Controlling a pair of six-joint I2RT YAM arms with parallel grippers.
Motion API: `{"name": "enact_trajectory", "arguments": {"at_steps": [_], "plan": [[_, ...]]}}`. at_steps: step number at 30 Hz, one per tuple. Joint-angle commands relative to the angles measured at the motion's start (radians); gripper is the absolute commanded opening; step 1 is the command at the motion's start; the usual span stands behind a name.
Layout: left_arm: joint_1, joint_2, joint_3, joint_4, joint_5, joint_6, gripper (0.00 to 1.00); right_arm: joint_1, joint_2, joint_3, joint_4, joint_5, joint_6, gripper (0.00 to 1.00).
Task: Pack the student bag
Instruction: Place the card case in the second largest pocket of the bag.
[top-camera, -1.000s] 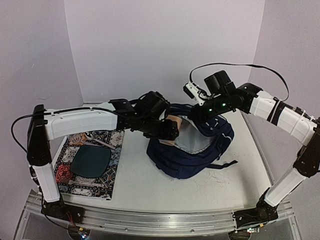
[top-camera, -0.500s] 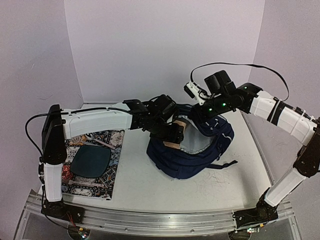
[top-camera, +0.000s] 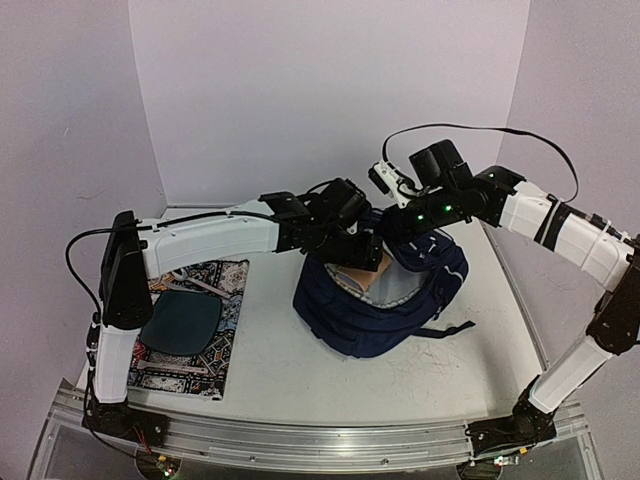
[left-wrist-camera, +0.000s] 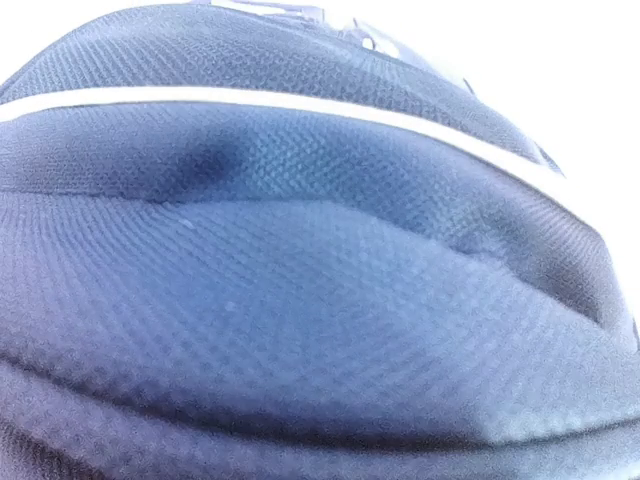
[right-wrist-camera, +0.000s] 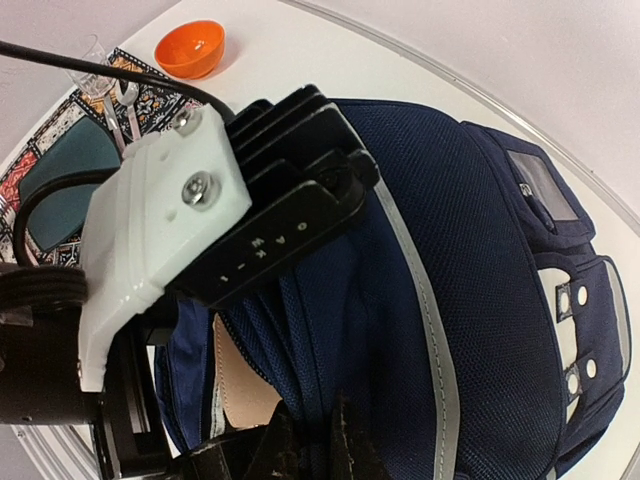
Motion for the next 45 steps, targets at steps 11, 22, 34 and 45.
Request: {"name": "enact_trajectory", "arguments": {"at_steps": [11,22,34,45], "plan": [[-0.006,-0.362,-0.437,0.216,0.043,-0.034,0.83,0.012,-0.087,0.018,0.193,-0.055,0.028,0.0],[-0.06,-0.358,-0.545,0.274,0.081,-0.047,0.42,0.012,-0.074,0.016,0.198,-0.068,0.039,0.0],[-0.058,-0.199,-0.398,0.284,0.005,0.016,0.32,0.012,-0.1,-0.003,0.202,-0.08,0.056,0.0],[-0.009,-0.049,-0.144,0.337,-0.068,0.057,0.32,0.012,-0.113,-0.04,0.212,-0.111,0.082,0.0]]}}
